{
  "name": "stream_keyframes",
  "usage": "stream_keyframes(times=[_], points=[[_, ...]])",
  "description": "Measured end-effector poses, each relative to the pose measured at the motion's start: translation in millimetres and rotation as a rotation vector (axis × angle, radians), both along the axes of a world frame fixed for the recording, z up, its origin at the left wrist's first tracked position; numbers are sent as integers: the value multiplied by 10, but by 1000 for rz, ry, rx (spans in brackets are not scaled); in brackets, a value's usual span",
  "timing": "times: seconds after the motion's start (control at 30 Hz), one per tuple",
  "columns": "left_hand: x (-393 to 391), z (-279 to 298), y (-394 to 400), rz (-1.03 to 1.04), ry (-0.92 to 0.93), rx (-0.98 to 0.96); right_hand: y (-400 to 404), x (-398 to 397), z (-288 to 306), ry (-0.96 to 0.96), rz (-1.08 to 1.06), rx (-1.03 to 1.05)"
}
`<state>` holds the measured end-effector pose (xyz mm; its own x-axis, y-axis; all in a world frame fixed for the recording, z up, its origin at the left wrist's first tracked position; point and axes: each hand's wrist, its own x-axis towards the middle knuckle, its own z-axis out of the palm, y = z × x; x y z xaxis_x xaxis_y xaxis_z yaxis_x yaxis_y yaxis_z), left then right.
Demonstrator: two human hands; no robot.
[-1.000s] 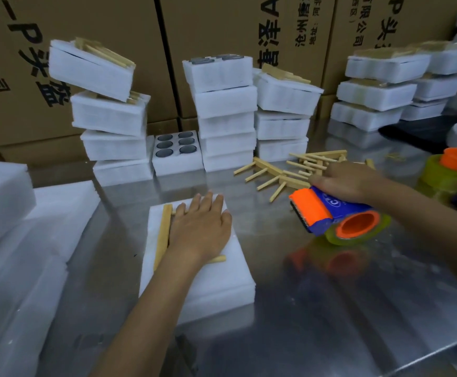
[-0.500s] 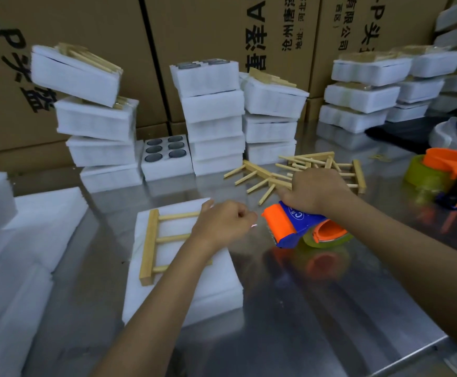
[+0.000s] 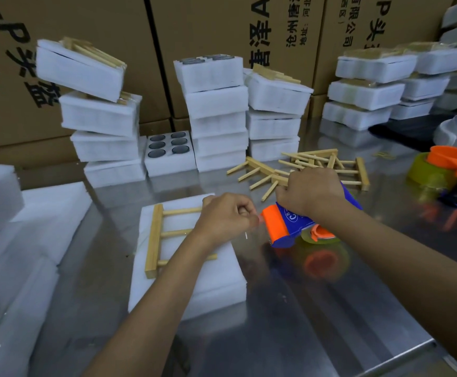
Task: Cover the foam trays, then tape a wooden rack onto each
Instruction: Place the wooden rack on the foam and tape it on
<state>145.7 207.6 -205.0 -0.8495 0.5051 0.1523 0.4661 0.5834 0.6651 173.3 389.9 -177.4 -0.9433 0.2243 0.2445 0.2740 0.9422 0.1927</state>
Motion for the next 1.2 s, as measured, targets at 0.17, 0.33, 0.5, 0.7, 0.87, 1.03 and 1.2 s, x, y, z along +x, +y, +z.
stream_keyframes(times=[0.17, 0.33, 0.5, 0.7, 0.87, 1.03, 1.2], points=[[15, 61, -61, -52, -151, 224, -18, -23, -18, 47, -99, -28], [-7, 54, -88, -25, -181, 252, 160, 22, -46, 241, -205, -125], [-33, 81, -80, 28, -203, 132, 202, 391, -271, 531, -161, -85], [-36, 85, -82, 19, -212, 136, 100, 752, -545, 521, -163, -134], [-45, 59, -78, 2, -231, 176, -27, 748, -272, 547, 44, -119], [-55, 97, -101, -83, -272, 336, -478, 641, -146, 483, 395, -798], [-38, 162, -134, -136, -310, 488, -607, 489, -177, 432, 221, -1298]])
